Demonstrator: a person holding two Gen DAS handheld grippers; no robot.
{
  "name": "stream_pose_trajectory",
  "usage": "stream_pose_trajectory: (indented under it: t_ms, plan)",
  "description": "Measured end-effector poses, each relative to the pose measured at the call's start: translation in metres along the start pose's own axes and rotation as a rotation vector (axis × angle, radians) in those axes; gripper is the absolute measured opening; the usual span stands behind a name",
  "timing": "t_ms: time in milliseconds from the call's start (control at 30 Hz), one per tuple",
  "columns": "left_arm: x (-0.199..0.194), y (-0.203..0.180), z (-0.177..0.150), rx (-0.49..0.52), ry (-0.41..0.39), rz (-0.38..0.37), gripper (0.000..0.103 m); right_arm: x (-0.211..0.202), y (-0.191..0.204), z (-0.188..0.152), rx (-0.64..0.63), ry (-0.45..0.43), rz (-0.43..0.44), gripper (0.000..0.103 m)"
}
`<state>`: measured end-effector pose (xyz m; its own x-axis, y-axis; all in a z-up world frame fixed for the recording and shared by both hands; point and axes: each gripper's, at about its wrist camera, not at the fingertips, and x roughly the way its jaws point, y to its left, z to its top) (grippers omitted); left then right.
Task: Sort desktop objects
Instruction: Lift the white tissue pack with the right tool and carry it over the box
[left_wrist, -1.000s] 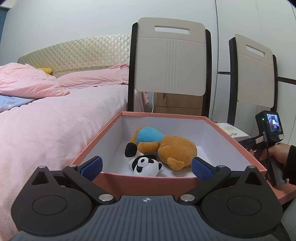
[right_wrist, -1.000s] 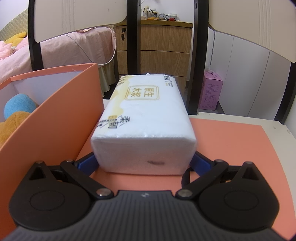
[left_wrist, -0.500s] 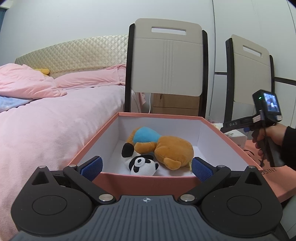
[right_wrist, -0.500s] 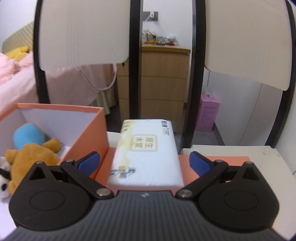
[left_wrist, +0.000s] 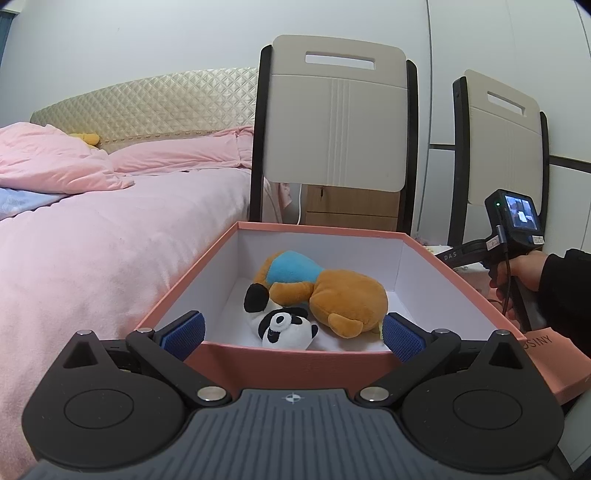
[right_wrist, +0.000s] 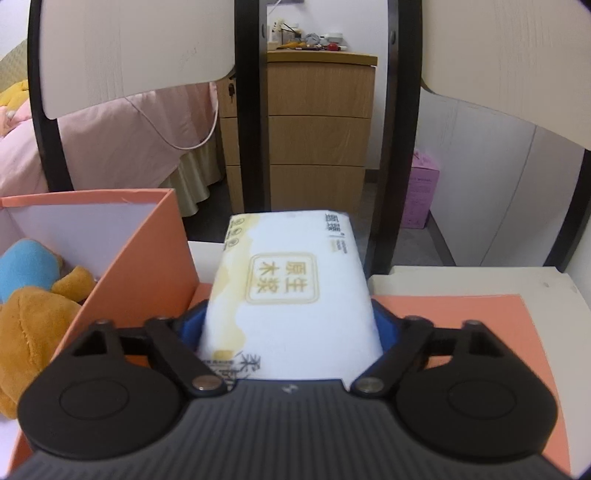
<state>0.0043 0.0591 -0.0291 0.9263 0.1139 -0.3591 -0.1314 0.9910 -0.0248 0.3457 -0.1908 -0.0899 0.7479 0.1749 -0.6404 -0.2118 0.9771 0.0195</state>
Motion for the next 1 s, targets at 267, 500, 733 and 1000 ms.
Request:
stream_pose_trajectory:
  t_ms: [267, 500, 733, 1000]
  plan:
    - [-0.002, -0.002, -0.001, 0.011, -0.004, 0.0, 0.103, -0.024, 0.001, -0.001, -0.003, -0.048, -0.019, 0.085]
    - [-0.003, -0.005, -0.001, 0.019, -0.008, 0.0, 0.103, -0.079, -0.004, 0.003, 0.036, -0.148, 0.009, 0.085]
    - [-0.003, -0.007, 0.0, 0.024, -0.009, 0.002, 0.103, -0.131, 0.006, -0.002, 0.037, -0.207, 0.054, 0.085]
    - [-0.004, -0.007, 0.0, 0.023, -0.011, 0.002, 0.103, -0.169, 0.045, -0.013, -0.006, -0.263, 0.18, 0.085]
